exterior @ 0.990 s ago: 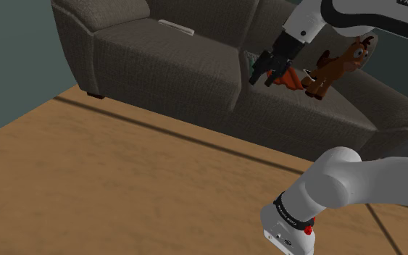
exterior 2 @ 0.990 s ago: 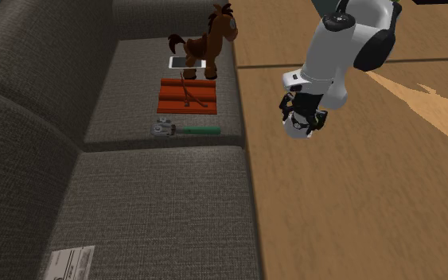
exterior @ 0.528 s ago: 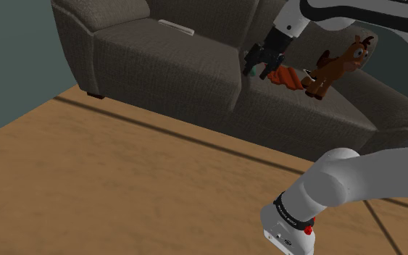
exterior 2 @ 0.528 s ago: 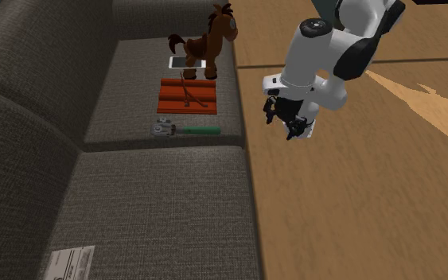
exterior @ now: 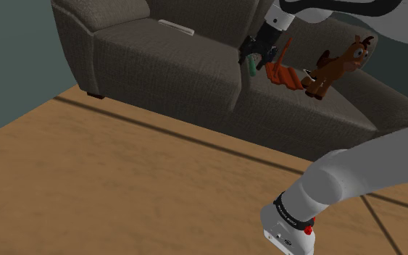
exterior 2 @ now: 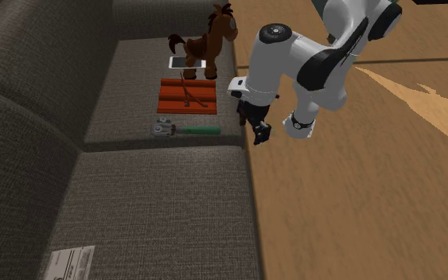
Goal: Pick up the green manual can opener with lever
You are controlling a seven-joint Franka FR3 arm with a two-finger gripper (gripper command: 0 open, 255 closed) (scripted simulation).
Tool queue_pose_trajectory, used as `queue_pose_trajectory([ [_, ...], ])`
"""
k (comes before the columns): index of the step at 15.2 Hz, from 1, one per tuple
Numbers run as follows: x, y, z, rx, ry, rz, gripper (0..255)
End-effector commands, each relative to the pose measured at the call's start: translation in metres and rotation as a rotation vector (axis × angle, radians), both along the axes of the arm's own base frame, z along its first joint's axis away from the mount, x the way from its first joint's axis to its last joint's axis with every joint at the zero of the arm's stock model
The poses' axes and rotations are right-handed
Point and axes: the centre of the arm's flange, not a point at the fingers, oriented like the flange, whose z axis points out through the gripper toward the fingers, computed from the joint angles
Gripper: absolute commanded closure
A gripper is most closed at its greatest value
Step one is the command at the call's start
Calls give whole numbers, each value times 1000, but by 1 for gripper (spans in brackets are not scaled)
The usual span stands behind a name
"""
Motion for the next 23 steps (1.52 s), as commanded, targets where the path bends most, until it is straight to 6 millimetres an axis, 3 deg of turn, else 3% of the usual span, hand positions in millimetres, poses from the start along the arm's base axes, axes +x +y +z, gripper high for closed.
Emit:
queue_pose_trajectory([
  [1,17,-19,-2,-5,3,-48,0],
  [9,73,-103,-2,-24,14,-235,0],
  [16,108,-183,-2,-40,23,-398,0],
  [17,111,-191,-2,-41,24,-412,0],
  [23,111,-191,-34,-41,24,-412,0],
])
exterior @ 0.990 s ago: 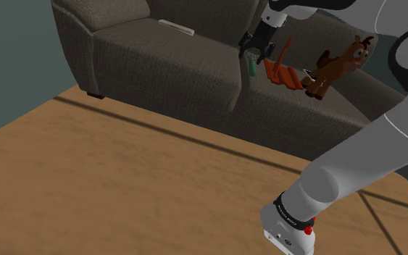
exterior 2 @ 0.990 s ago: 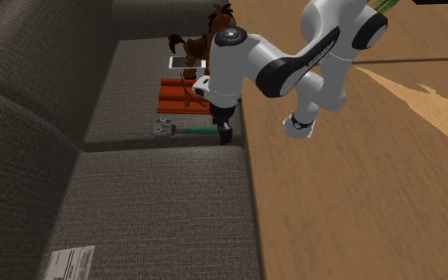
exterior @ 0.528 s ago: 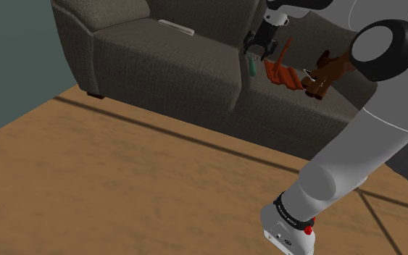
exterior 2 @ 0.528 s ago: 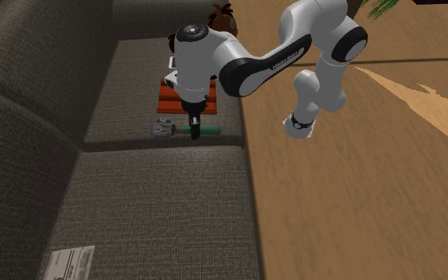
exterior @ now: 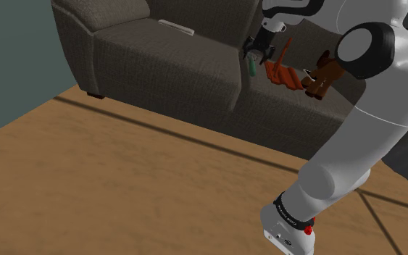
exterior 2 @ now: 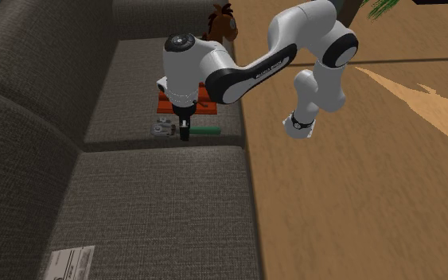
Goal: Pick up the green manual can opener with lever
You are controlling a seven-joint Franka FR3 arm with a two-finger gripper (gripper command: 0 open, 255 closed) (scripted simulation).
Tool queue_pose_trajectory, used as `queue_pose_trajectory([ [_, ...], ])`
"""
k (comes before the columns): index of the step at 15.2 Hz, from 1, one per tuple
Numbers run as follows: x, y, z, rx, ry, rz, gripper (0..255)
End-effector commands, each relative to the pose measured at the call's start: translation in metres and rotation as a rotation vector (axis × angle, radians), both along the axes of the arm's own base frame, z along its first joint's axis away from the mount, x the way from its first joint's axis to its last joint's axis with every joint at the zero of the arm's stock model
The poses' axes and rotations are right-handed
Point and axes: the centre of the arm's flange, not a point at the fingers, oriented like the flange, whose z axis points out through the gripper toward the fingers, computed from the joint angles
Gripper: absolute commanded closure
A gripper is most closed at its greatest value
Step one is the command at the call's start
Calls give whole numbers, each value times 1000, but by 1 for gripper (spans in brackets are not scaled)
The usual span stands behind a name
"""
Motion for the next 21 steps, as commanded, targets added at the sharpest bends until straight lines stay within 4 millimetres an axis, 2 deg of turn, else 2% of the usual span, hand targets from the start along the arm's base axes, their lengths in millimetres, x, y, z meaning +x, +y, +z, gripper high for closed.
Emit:
queue_pose_trajectory([
  [1,-1,-1,-11,0,0,0,0],
  [3,-1,-1,-14,0,0,0,0],
  [4,-1,-2,-14,0,0,0,255],
  [13,-1,-1,-14,0,0,0,255],
  [21,-1,-1,29,0,0,0,255],
])
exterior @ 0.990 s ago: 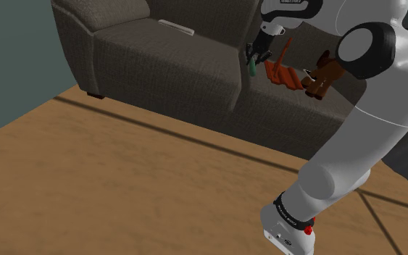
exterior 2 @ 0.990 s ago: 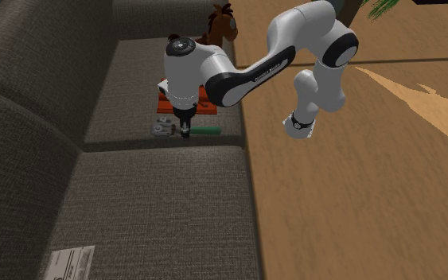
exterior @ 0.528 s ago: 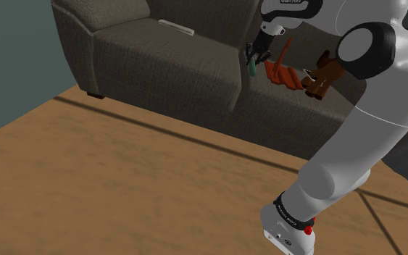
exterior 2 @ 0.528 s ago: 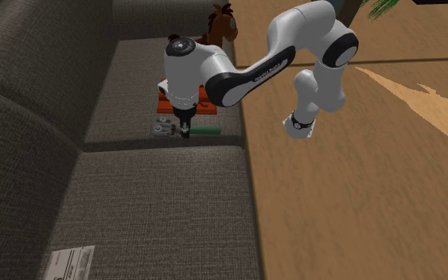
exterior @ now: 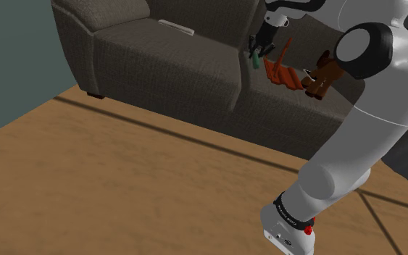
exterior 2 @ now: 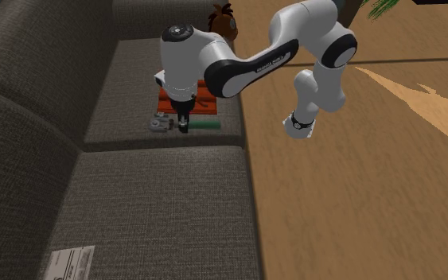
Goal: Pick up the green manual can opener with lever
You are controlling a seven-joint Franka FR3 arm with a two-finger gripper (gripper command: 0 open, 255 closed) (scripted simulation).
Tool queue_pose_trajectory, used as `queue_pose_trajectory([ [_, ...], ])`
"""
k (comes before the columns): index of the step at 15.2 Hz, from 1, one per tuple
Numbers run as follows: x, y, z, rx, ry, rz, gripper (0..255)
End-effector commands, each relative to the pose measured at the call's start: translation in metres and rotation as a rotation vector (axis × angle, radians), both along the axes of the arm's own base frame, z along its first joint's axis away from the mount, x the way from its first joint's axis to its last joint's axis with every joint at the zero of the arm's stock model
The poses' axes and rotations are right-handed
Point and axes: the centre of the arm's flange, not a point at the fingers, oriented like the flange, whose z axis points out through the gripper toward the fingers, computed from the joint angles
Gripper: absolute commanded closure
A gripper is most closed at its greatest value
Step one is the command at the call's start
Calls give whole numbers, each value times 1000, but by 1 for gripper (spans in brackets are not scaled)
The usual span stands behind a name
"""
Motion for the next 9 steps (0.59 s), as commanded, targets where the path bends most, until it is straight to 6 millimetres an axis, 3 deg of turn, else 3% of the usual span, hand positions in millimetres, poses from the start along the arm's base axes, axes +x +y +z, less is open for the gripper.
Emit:
queue_pose_trajectory([
  [1,0,0,11,0,0,0,255],
  [7,0,0,43,0,0,0,255],
  [9,0,0,44,0,0,0,255],
])
